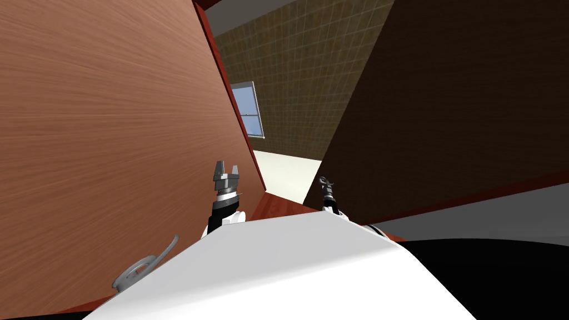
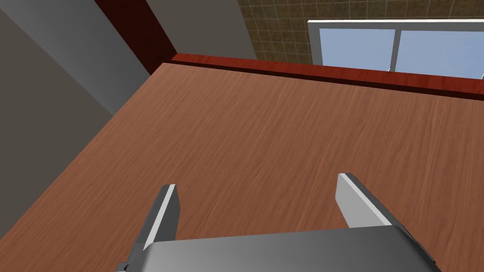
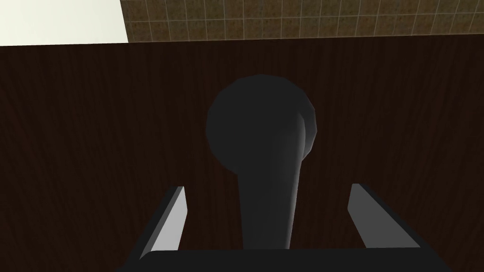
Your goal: Pull the door open
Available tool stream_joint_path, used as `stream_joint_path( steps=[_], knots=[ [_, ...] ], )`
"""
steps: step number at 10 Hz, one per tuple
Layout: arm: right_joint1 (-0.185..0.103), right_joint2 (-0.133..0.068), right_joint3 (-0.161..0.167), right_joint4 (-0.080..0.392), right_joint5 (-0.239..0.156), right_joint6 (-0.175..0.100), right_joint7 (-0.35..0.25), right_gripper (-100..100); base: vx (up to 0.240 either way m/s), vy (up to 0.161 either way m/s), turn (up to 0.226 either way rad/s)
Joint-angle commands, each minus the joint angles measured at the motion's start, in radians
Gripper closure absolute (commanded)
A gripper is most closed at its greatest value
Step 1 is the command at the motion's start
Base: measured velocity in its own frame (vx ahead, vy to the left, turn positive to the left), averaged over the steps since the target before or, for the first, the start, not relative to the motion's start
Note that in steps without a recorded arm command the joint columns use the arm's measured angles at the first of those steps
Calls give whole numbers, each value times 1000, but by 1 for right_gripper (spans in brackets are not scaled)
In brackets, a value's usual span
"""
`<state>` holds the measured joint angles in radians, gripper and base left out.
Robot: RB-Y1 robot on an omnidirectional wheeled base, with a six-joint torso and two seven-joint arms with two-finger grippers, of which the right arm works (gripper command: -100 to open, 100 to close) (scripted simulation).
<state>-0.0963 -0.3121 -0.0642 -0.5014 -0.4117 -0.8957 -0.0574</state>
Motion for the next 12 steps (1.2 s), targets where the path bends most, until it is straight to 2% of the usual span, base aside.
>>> stream_joint_path(
  steps=[1, 2, 3, 8, 12],
  knots=[
    [23, 0, -3, -39, -3, 17, 6, -100, 54, -4, -13],
    [12, 0, -2, -20, -2, 5, 1, -100, 15, 0, -5],
    [12, 0, -2, -20, -2, 5, 1, 100, 0, 0, 0],
    [12, 0, -2, -20, -2, 5, 1, 100, -3, 0, 2],
    [24, -20, 36, -28, 22, -1, -37, 100, -164, -19, 92]
  ],
)
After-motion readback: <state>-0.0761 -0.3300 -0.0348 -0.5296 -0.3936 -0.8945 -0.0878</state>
